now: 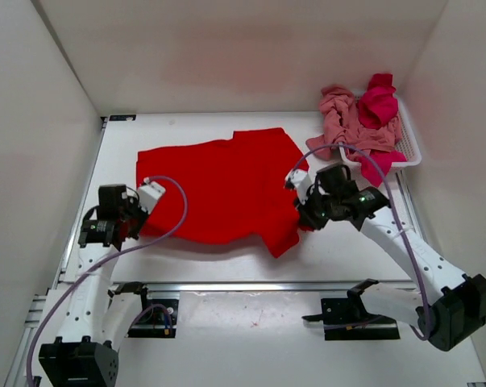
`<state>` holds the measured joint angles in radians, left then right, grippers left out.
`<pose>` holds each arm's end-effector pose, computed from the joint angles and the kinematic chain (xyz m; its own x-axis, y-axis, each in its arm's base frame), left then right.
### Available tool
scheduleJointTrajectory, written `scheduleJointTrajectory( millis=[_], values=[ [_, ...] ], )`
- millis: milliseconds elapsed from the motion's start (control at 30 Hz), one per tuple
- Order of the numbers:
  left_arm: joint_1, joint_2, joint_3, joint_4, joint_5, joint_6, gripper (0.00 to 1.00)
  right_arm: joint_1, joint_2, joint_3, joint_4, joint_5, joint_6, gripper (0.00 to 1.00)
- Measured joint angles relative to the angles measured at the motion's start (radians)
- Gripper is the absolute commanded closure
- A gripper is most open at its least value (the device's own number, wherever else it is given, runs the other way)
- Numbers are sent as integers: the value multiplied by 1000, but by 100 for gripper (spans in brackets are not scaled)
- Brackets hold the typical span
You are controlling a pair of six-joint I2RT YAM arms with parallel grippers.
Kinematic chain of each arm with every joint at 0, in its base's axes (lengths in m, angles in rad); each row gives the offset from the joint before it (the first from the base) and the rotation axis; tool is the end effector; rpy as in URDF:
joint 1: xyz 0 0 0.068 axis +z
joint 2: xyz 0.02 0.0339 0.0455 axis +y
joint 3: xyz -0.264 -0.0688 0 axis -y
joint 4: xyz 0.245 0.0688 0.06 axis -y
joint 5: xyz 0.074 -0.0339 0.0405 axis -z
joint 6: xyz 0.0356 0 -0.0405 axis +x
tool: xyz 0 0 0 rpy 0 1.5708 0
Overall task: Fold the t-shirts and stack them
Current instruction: Flatten out the tshirt, then grap the side of the flattened tshirt closest away from the robot with both arms, then fold the flattened tshirt in 1/3 of the way
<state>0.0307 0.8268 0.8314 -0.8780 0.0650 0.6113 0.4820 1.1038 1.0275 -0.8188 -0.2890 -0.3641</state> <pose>0.1563 0.0025 0.2849 -0.6211 0.5539 -0.5545 0.4488 0.8313 0.3278 0.1881 0.1099 0.3060 -0.4316 -0.6110 -0.6636 -0.8090 0.5876 -0.0149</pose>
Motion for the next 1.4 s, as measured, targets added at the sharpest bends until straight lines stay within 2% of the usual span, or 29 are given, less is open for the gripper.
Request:
scheduleJointTrajectory(
  millis=[167, 300, 433, 633, 733, 1033, 1167, 1200, 1233, 1267, 1300, 1367, 1400],
  values=[
    [23, -30, -173, -16, -35, 79, 100, 50, 21, -162, -22, -6, -29, 100],
    [75, -43, -208, -8, -49, 112, 100, -14, 43, -199, -13, -19, -28, 100],
    [106, 33, -163, 21, -50, 90, 100, -80, 116, -116, 44, -13, -20, 100],
    [105, 275, -23, 115, -50, 8, 100, -69, 261, 11, 180, -5, -52, 100],
    [104, 350, -6, 146, -52, -17, 100, -77, 354, 36, 217, -4, -67, 100],
    [89, 431, -2, 175, -89, -51, 100, -172, 552, 126, 287, 23, -42, 100],
    [89, 481, 4, 190, -97, -63, 93, -177, 607, 194, 319, 45, -18, 99],
    [87, 491, 3, 194, -101, -64, 86, -176, 624, 210, 324, 50, -13, 87],
    [82, 500, 4, 198, -108, -67, 78, -175, 638, 222, 332, 61, -5, 70],
    [79, 510, 4, 204, -116, -69, 62, -174, 658, 233, 340, 76, 4, 49],
    [76, 521, 4, 209, -130, -73, 49, -174, 671, 238, 345, 95, 18, 37],
    [72, 543, 11, 214, -157, -89, 29, -177, 690, 238, 357, 158, 28, 2],
    [75, 558, 22, 211, -172, -98, 15, -181, 693, 238, 359, 188, 36, 1]
  ],
)
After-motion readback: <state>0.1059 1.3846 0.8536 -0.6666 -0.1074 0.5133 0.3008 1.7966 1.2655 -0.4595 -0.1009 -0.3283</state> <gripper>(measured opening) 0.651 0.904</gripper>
